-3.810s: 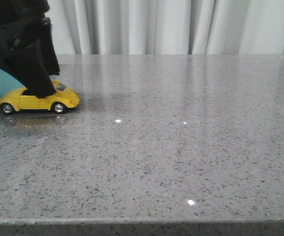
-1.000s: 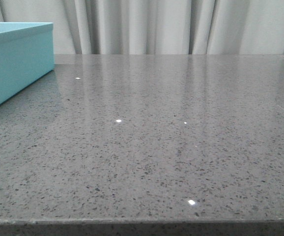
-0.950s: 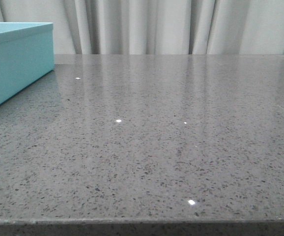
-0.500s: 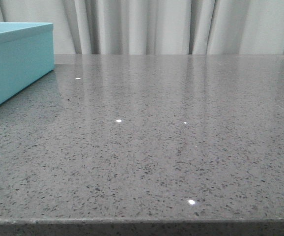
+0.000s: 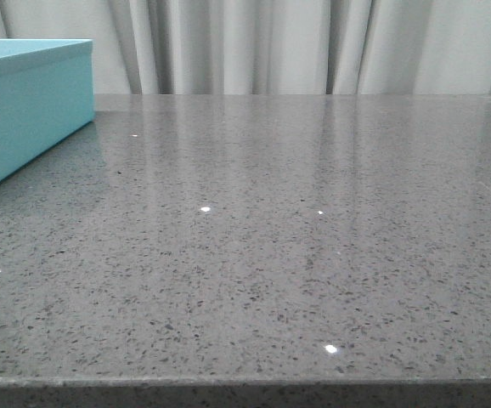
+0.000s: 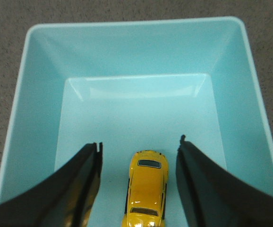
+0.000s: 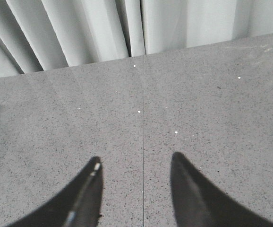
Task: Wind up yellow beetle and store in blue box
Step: 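Open the left gripper and raise it out of the box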
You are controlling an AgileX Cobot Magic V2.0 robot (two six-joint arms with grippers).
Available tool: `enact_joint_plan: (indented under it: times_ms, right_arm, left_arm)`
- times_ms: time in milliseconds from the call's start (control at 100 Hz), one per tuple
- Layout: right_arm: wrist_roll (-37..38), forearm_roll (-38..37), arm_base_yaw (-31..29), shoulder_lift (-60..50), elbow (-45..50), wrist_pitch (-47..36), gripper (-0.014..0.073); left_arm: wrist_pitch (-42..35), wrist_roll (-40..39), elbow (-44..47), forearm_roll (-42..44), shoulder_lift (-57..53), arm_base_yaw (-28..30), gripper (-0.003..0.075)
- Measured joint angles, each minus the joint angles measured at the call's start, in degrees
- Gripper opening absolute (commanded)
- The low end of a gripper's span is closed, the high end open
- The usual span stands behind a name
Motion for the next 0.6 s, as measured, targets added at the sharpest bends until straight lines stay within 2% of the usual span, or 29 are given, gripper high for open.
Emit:
enact_joint_plan:
  times_ms: [190, 310, 400, 600]
  right_arm:
    - [0.00, -0.08, 0.00, -3.56, 4.83, -0.81, 0.0032]
    - [0.00, -0.08, 0.00, -5.66, 7.94, -1.34, -0.0040]
    - [0.00, -0.52, 0.00, -7.57, 9.77, -1.91, -0.0059]
    - [0.00, -2.90, 0.00, -13.31, 13.63, -5.60, -0.0059]
  left_arm:
    - [-1.49, 0.82, 3.92, 0.00, -7.67, 0.00, 0.0106]
    - [-4.52, 1.62, 9.29, -0.11, -13.12, 0.00, 0.0029]
    - [-7.20, 2.15, 13.79, -0.20, -17.18, 0.00, -0.0021]
    - [-11.48, 3.40, 23.30, -0.83, -26.02, -0.49, -0.0020]
